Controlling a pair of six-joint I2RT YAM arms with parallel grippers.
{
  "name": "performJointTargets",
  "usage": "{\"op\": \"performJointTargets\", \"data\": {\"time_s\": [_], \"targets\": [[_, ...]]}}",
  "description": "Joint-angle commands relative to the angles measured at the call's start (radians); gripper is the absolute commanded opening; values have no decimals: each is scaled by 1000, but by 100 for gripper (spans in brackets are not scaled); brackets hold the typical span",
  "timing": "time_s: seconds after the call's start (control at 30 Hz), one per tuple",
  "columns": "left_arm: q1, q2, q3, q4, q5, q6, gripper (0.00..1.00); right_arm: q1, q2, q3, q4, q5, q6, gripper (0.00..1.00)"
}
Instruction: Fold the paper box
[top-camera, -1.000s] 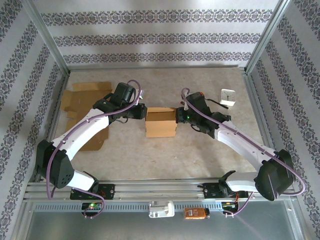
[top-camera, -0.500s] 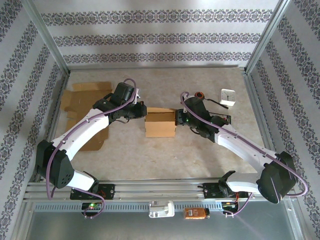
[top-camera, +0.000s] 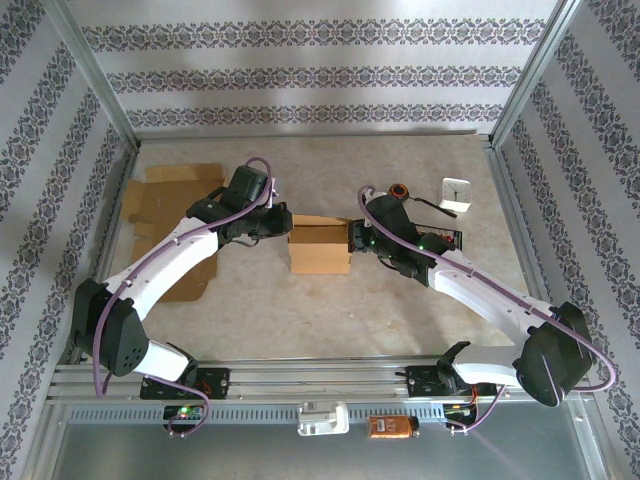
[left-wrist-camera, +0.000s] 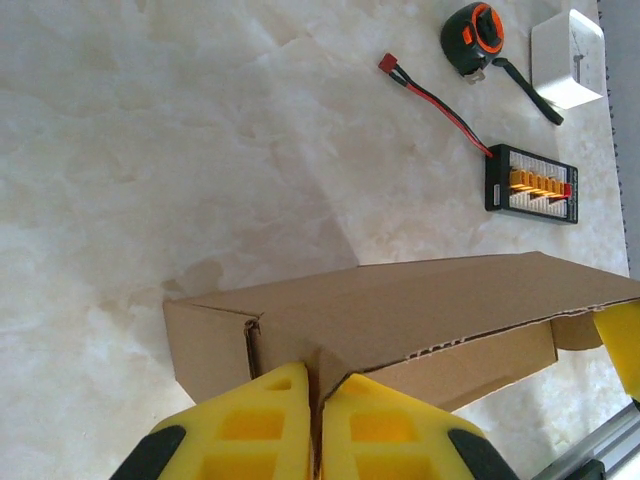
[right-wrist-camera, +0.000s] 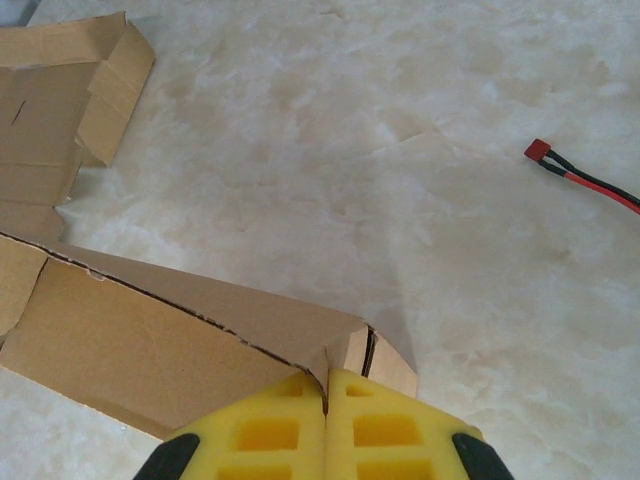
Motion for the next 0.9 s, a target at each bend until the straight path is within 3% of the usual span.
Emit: {"op": "performJointTargets", "data": {"time_s": [0.0,0.57,0.87], "targets": [[-4,-11,-46,-69,-66,37,7,13,28,-31,-128,-15,-8,5],[-4,-34,-48,-83,-139,148,4,14,28,-27,-139,-12,-21,5],[-9,-14,-41,-109,-123,231,2,12,22,-30,-146,-7,-26,5]]}}
